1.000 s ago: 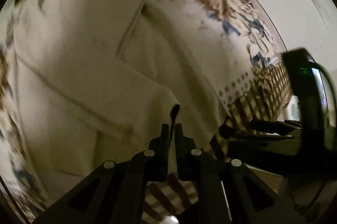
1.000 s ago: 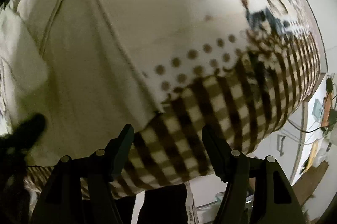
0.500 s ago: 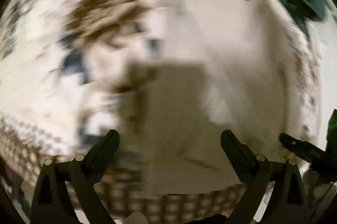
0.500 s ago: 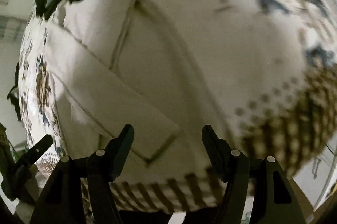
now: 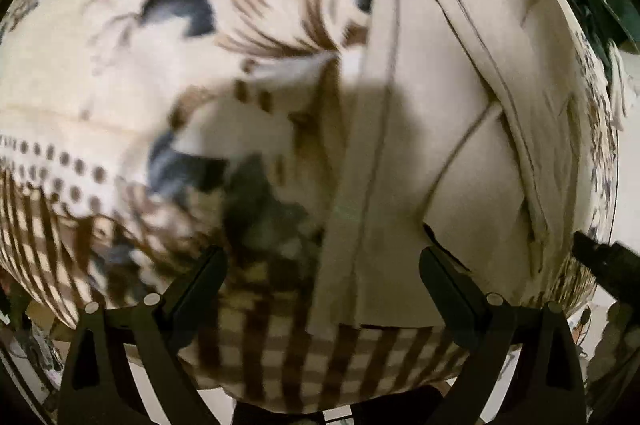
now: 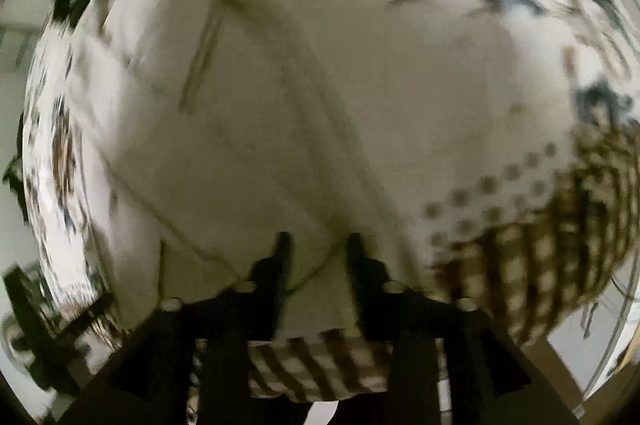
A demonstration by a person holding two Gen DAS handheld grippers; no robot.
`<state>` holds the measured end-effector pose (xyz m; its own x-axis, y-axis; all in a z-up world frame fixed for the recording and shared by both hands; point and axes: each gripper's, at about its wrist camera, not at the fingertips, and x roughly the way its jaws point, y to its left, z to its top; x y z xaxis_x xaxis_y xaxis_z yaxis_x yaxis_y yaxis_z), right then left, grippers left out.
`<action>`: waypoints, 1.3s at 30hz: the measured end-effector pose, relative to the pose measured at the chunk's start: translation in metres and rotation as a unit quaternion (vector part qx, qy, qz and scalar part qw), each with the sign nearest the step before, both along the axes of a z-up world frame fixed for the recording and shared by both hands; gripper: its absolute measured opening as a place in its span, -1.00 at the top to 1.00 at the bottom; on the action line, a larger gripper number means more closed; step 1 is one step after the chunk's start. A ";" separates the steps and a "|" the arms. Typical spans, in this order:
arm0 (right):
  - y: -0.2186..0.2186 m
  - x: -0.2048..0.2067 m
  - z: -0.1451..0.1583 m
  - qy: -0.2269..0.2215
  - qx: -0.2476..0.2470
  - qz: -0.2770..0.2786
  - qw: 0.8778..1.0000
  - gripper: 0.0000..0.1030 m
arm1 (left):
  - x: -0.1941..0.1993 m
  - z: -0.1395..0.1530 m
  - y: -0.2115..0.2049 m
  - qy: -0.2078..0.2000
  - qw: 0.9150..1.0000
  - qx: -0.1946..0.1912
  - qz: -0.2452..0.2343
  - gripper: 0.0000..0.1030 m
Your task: Fold small clothes
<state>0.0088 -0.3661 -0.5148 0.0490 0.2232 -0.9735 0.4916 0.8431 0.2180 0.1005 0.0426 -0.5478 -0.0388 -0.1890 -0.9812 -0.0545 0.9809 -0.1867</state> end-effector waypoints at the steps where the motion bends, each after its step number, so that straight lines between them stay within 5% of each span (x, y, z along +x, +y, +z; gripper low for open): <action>1: -0.021 -0.011 0.003 0.011 -0.019 -0.010 1.000 0.19 | -0.004 -0.003 -0.008 0.003 1.000 -0.001 -0.003 -0.90; 4: -0.058 -0.025 -0.002 0.037 -0.019 -0.021 0.999 0.16 | -0.015 -0.010 -0.024 0.011 0.999 -0.030 -0.005 -0.89; 5: -0.067 -0.031 -0.006 0.047 -0.007 -0.026 0.999 0.16 | -0.019 -0.012 -0.029 0.014 0.999 -0.042 -0.007 -0.71; 6: -0.078 -0.040 -0.011 0.052 0.017 -0.034 0.998 0.16 | -0.025 -0.014 -0.034 0.020 0.998 -0.056 -0.006 -0.51; 8: -0.087 -0.049 -0.021 0.054 0.074 -0.049 0.995 0.16 | -0.027 -0.021 -0.047 0.031 0.997 -0.067 -0.003 0.46; 11: -0.091 -0.067 -0.034 0.057 0.122 -0.069 0.988 0.16 | -0.038 -0.021 -0.051 0.031 0.996 -0.079 0.012 0.92; 13: -0.102 -0.078 -0.032 0.041 0.126 -0.078 0.988 0.23 | -0.045 -0.017 -0.051 0.023 0.996 -0.082 0.017 0.92; 14: -0.107 -0.088 -0.030 0.026 0.125 -0.082 0.988 0.45 | -0.047 -0.015 -0.050 0.021 0.996 -0.083 0.019 0.92; 15: -0.106 -0.092 -0.026 0.020 0.118 -0.081 0.990 0.94 | -0.050 -0.013 -0.048 0.018 0.996 -0.086 0.021 0.92; 19: -0.126 -0.117 -0.010 -0.001 0.107 -0.084 0.991 0.94 | -0.054 -0.004 -0.035 0.020 0.994 -0.102 0.043 0.93; 25: -0.117 -0.096 0.024 -0.034 0.123 -0.083 0.988 0.94 | -0.034 0.023 -0.017 0.021 0.982 -0.154 0.104 0.94; 33: -0.116 0.025 0.044 -0.087 0.096 -0.039 0.991 0.94 | 0.074 0.040 0.001 -0.023 0.966 -0.200 0.163 0.94; 38: -0.105 0.114 0.021 -0.101 0.098 -0.027 0.990 0.94 | 0.140 0.009 0.004 -0.008 0.952 -0.223 0.208 0.87; 39: -0.107 0.124 0.018 -0.104 0.102 -0.028 0.989 0.91 | 0.149 -0.002 0.010 0.005 0.942 -0.244 0.229 0.81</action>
<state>0.1330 -0.4734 -0.4966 0.2605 0.4044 -0.8767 0.4633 0.7443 0.4810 0.2491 0.0527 -0.5499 0.1483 -0.6174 -0.7726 -0.4545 0.6513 -0.6077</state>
